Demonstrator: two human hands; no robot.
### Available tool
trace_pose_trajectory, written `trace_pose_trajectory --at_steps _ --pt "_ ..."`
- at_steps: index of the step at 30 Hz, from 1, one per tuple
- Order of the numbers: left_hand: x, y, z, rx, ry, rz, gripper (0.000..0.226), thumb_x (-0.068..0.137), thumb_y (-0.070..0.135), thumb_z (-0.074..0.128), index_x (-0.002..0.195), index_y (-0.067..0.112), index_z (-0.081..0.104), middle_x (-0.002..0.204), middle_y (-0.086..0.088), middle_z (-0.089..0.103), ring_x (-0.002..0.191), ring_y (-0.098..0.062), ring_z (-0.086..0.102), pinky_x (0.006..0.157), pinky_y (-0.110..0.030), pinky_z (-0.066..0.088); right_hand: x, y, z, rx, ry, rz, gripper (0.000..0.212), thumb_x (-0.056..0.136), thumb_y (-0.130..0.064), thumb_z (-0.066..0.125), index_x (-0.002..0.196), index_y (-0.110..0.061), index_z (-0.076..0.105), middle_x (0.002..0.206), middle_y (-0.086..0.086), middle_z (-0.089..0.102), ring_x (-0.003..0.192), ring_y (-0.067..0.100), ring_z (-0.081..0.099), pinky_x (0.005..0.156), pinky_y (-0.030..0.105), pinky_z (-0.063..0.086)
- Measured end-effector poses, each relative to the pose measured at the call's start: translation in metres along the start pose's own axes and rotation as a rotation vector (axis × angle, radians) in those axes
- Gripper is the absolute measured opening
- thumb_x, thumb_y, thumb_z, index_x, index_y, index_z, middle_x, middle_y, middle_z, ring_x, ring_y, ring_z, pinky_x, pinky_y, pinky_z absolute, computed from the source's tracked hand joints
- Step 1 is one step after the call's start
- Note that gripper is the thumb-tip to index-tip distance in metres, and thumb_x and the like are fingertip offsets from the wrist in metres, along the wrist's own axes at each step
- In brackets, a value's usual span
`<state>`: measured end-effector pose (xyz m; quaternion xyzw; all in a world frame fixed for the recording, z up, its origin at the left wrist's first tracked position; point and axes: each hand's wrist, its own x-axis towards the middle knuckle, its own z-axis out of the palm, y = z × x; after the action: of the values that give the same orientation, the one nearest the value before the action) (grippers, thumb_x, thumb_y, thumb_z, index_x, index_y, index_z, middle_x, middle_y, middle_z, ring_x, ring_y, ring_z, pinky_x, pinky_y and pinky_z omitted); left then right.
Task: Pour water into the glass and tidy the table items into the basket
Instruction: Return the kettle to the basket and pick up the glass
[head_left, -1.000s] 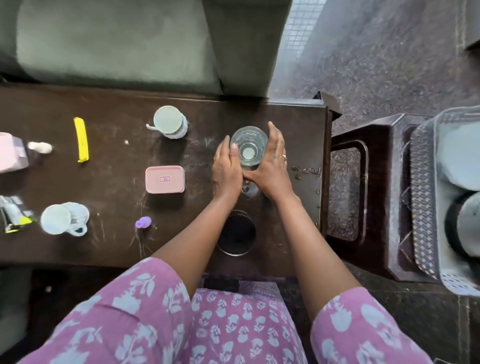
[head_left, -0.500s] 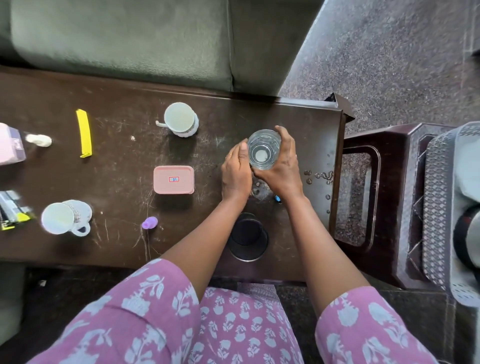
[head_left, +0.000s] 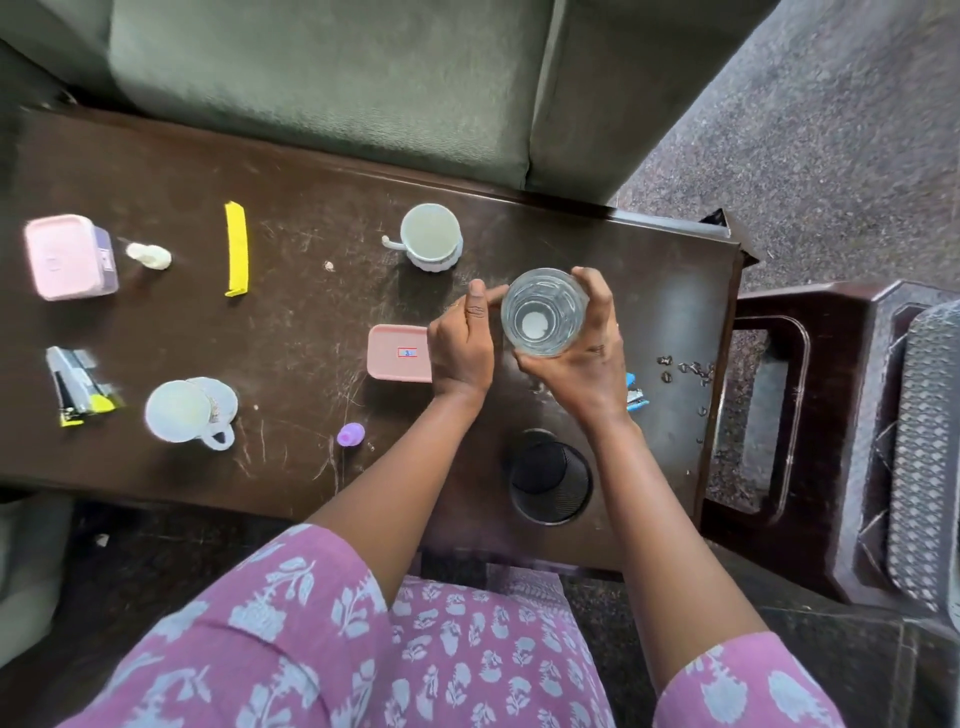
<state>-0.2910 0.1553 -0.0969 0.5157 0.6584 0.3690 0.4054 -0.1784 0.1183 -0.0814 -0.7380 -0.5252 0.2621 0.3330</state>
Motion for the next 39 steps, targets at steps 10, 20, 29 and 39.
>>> trace_pose_trajectory --at_steps 10,20,29,39 --pt "0.041 -0.028 -0.085 -0.088 0.327 0.021 0.057 0.093 0.036 0.029 0.076 0.006 0.074 0.077 -0.005 0.074 0.078 -0.011 0.066 0.076 -0.016 0.046 0.004 -0.075 0.070 0.090 -0.072 -0.130 0.088 0.055 -0.019 0.085 0.122 -0.028 0.028 0.121 0.006 0.058 0.108 0.029 0.059 0.084 0.031 0.047" --pt "0.076 -0.060 -0.155 -0.005 0.474 -0.119 0.048 0.097 0.021 0.034 0.079 0.004 0.075 0.083 -0.012 0.075 0.083 -0.023 0.068 0.076 -0.018 0.043 0.020 -0.112 0.155 0.124 -0.240 -0.219 0.089 0.056 -0.012 0.083 0.124 -0.024 0.027 0.121 0.010 0.055 0.108 0.026 0.056 0.087 0.026 0.043" --pt "0.099 -0.081 -0.170 -0.007 0.425 -0.285 0.047 0.100 0.023 0.034 0.084 0.007 0.075 0.089 -0.012 0.074 0.089 -0.023 0.066 0.079 -0.018 0.041 0.030 -0.108 0.199 0.122 -0.280 -0.124 0.091 0.056 -0.014 0.084 0.124 -0.029 0.025 0.124 0.008 0.055 0.109 0.024 0.057 0.084 0.020 0.043" --pt "0.108 -0.091 -0.171 0.013 0.416 -0.338 0.050 0.101 0.026 0.032 0.085 0.009 0.075 0.092 -0.010 0.074 0.093 -0.023 0.065 0.078 -0.019 0.041 0.033 -0.113 0.207 0.095 -0.287 -0.138 0.087 0.060 -0.017 0.084 0.123 -0.027 0.025 0.123 0.009 0.054 0.110 0.024 0.056 0.085 0.033 0.048"
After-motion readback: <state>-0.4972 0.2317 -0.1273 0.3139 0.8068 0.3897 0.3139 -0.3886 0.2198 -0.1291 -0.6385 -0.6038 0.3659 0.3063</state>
